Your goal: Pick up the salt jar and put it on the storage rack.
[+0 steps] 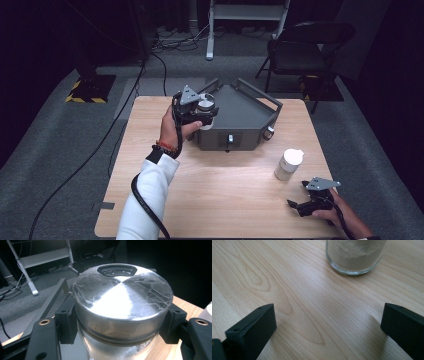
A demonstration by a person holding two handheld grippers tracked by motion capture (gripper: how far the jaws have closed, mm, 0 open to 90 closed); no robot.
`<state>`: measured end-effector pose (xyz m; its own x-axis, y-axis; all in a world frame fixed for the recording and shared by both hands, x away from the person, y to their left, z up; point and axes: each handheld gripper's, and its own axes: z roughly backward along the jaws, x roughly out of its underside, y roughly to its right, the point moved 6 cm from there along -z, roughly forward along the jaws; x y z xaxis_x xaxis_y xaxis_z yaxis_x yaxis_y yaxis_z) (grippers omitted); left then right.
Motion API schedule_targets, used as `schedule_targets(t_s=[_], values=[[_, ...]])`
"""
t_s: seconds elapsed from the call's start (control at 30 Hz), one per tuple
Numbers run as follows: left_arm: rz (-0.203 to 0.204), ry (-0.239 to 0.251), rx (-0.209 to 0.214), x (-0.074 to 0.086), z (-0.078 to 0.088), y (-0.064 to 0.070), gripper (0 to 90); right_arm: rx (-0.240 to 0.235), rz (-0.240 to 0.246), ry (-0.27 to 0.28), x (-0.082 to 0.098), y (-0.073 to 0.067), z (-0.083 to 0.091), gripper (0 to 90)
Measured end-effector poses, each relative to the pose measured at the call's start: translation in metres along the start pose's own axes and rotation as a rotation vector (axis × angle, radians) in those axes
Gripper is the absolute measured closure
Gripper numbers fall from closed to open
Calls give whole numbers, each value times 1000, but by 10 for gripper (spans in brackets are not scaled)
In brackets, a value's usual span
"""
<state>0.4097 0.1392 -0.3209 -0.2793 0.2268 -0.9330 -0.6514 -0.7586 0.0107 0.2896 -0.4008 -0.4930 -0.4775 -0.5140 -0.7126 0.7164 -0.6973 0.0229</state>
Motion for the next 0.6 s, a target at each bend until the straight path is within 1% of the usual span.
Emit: schedule_targets(t_s=[0.03,0.1,0.13,0.3,0.4,0.47,0.6], values=[[3,-2,-4,-2,-4,-1,306,0,1,-1,0,0,0,0],[8,-3,-6,-2,-6,-1,306,-1,2,-1,0,0,0,0],[1,-11,-11,-3,-9,-2,306,-2,1,0,0,0,0,0],[10,-14,-20,-2,-16,-5,305,-2,1,0,0,0,0,0],[32,-18,-28,-2,-22,-8,306,-2,2,0,0,0,0,0],[32,-20,-42,-3,-30,-7,306,-2,1,0,0,0,0,0],[33,-12,-42,-4,-38,-8,306,-3,2,-1,0,0,0,0]])
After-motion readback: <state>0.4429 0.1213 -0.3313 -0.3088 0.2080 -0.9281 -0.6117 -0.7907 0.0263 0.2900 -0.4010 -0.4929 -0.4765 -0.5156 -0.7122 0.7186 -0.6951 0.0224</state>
